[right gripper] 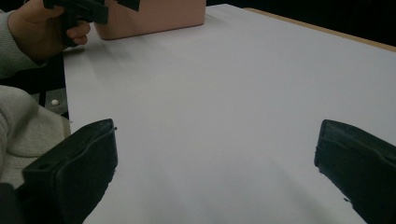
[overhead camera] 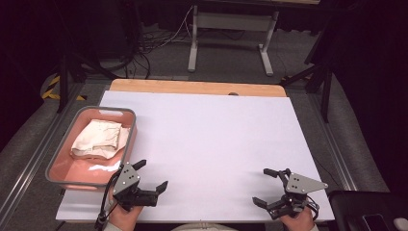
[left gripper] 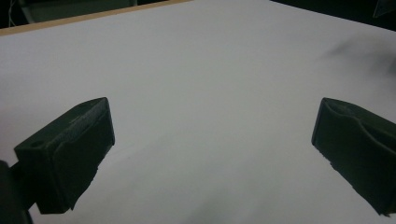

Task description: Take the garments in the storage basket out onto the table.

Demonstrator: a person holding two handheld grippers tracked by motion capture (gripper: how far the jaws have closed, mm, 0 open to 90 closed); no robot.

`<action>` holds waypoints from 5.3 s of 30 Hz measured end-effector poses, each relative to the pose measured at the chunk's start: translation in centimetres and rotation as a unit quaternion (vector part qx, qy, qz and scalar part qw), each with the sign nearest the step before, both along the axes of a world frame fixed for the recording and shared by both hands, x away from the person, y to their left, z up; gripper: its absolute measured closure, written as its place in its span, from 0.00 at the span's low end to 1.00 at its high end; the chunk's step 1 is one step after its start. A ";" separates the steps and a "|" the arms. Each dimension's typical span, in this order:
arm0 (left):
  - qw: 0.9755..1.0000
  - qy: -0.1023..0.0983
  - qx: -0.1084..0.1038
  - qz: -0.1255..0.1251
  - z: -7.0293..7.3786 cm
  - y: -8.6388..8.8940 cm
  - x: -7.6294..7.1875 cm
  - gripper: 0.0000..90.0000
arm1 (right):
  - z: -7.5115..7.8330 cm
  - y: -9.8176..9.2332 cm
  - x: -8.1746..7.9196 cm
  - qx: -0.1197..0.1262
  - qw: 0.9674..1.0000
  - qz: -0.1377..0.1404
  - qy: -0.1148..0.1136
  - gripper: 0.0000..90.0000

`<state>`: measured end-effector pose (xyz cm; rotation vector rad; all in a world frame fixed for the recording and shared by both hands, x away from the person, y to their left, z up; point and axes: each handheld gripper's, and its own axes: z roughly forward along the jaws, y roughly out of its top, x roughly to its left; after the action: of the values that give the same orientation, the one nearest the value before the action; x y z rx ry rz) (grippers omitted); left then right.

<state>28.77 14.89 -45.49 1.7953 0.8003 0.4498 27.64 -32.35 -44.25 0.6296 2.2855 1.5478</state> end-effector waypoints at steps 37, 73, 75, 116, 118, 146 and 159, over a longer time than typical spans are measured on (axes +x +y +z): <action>0.997 0.024 0.035 -0.067 3.5 -0.7 -0.1 0.04 | -0.2 0.4 0.1 0.003 1.000 0.007 0.010 0.00; 0.990 0.034 0.099 -0.095 9.9 1.7 1.9 0.05 | -0.3 0.8 0.0 -0.002 1.000 0.013 0.013 0.00; 0.990 0.037 0.102 -0.092 10.0 1.9 2.1 0.05 | -0.2 0.7 0.0 -0.002 1.000 0.013 0.012 0.00; 0.988 0.061 0.137 -0.026 10.8 6.5 7.4 0.14 | -0.3 0.9 0.1 -0.005 1.000 0.017 0.015 0.00; 0.988 0.064 0.138 -0.021 10.8 6.6 7.6 0.14 | -0.3 0.9 0.1 -0.003 1.000 0.017 0.016 0.00; 0.979 0.117 0.162 0.047 9.0 10.0 12.6 0.18 | -0.4 1.0 0.2 -0.004 1.000 0.020 0.021 0.00; 0.964 0.164 0.190 0.085 7.0 11.4 14.9 0.19 | -0.5 1.0 0.3 -0.004 0.999 0.024 0.022 0.00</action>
<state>43.68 26.24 -38.52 2.2039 1.1646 0.4451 27.94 -31.40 -44.72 0.6170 2.3547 1.5602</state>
